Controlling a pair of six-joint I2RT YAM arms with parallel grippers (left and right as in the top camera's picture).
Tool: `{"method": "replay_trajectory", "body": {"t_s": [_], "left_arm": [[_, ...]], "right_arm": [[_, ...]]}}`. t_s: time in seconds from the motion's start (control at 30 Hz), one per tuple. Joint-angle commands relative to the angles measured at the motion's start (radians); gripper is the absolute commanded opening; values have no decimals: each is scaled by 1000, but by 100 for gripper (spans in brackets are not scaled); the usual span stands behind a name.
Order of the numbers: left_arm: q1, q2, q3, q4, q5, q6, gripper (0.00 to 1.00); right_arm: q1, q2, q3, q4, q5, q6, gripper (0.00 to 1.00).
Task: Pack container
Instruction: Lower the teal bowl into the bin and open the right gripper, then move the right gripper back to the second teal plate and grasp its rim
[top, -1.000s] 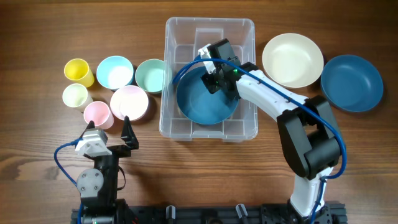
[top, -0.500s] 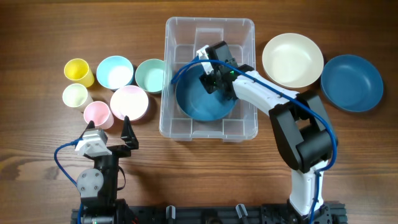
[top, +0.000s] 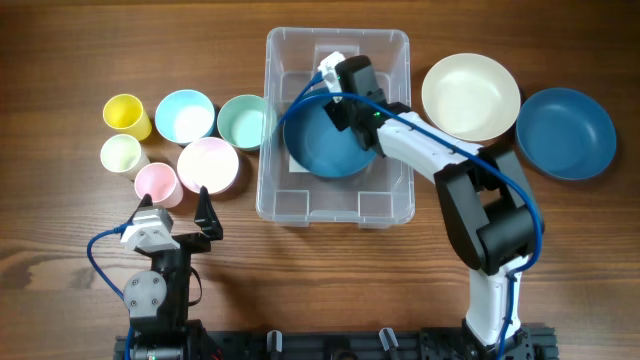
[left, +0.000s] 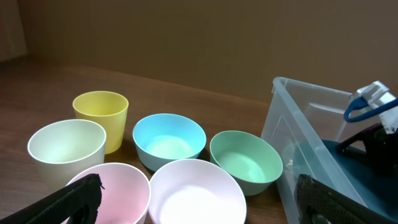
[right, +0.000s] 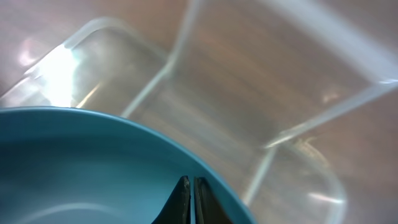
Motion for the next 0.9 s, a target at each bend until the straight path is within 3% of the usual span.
{"method": "replay_trajectory", "body": {"t_s": [0.0, 0.3, 0.4, 0.7, 0.87], "left_arm": [[-6, -6, -9, 3, 9, 20, 100], [-6, -6, -9, 3, 9, 20, 100], [-6, -6, -9, 3, 9, 20, 100], [-6, -6, -9, 3, 9, 20, 100], [-6, -6, -9, 3, 9, 20, 100]], "right_arm": [[-43, 25, 3, 42, 41, -14, 4], [-109, 21, 21, 130, 50, -33, 4], [-95, -5, 45, 126, 46, -32, 11], [-53, -226, 91, 122, 56, -31, 13], [-80, -375, 91, 45, 297, -6, 15]]}}
